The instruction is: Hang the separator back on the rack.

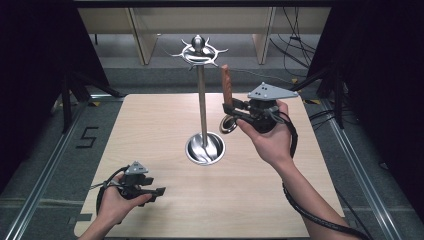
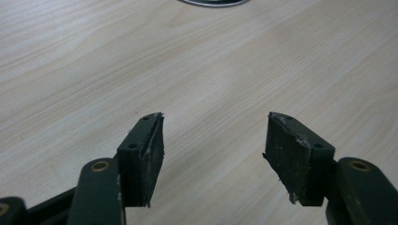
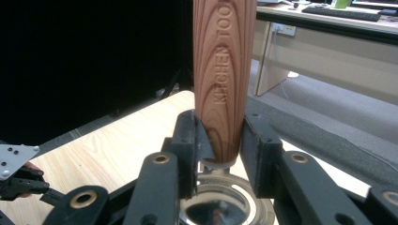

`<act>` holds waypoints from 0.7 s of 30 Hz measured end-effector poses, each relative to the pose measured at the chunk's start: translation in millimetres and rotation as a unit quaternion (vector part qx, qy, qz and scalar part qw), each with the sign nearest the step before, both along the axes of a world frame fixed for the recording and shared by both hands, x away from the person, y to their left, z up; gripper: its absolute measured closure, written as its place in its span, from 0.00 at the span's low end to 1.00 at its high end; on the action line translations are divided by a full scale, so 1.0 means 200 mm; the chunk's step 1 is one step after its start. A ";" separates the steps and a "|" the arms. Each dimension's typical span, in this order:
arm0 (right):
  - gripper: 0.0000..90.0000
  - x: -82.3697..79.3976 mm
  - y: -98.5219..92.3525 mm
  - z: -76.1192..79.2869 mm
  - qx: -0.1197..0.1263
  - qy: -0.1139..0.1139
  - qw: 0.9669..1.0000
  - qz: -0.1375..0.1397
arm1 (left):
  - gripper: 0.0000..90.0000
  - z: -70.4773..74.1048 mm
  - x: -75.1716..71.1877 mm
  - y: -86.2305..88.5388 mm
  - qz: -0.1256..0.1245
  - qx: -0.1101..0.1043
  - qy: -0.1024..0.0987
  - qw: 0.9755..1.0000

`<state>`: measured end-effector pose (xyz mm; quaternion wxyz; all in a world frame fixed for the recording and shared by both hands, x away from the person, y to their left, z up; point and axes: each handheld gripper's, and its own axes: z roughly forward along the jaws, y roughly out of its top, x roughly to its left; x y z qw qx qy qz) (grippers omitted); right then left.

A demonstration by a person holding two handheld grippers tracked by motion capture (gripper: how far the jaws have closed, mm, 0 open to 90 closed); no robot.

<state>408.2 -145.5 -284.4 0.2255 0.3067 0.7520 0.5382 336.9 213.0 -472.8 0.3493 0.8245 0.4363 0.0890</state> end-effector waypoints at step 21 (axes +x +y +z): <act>0.77 0.03 0.03 0.04 -0.009 0.005 1.000 0.003 | 0.41 0.00 0.00 0.00 -0.010 -0.008 0.008 1.000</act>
